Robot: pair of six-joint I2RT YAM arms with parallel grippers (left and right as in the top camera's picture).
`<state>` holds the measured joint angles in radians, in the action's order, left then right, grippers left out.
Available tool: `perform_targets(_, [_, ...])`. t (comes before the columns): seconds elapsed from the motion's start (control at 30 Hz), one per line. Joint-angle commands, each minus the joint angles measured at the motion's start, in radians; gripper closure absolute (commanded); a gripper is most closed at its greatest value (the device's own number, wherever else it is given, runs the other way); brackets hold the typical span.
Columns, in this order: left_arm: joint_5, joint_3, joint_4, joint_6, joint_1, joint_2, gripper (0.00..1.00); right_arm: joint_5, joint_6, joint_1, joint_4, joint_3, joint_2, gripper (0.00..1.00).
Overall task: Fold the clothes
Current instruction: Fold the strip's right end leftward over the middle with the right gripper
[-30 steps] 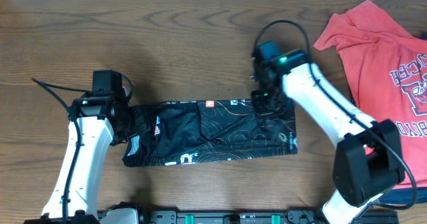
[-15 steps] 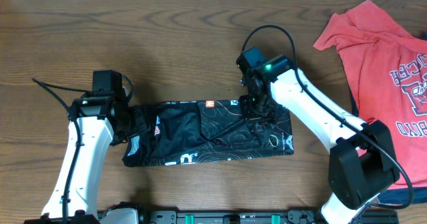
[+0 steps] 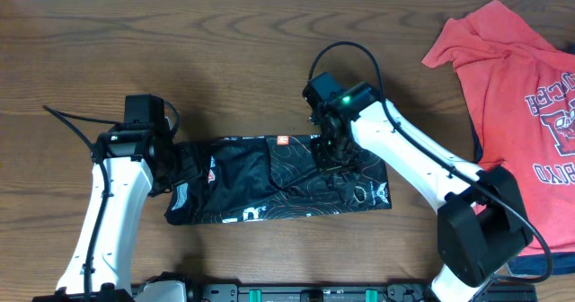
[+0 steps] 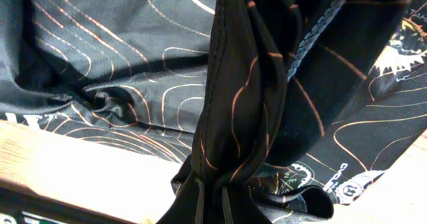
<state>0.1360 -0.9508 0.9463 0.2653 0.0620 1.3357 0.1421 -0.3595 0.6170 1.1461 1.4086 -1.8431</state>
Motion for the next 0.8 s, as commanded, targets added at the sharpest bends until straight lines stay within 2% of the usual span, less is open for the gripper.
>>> perform_targets(0.0, [0.01,-0.016,0.007,0.002,0.003,-0.006,0.36,0.008,-0.014,0.014,-0.002,-0.003,-0.011,0.92])
perform_targets(0.03, [0.01,-0.016,0.007,0.002,0.003,-0.006,0.36,0.008,-0.014,0.014,-0.002,-0.003,-0.011,0.89])
perform_targets(0.1, [0.01,-0.016,0.007,0.002,0.003,-0.006,0.36,0.008,-0.014,0.014,-0.002,-0.003,-0.011,0.76])
perform_targets(0.37, [0.01,-0.016,0.007,0.002,0.003,-0.006,0.36,0.075,0.072,0.01,-0.021,-0.003,-0.011,0.76])
perform_targets(0.77, [0.01,-0.016,0.007,0.002,0.003,-0.006,0.35,-0.212,-0.135,-0.025,0.009,-0.041,-0.04,0.8])
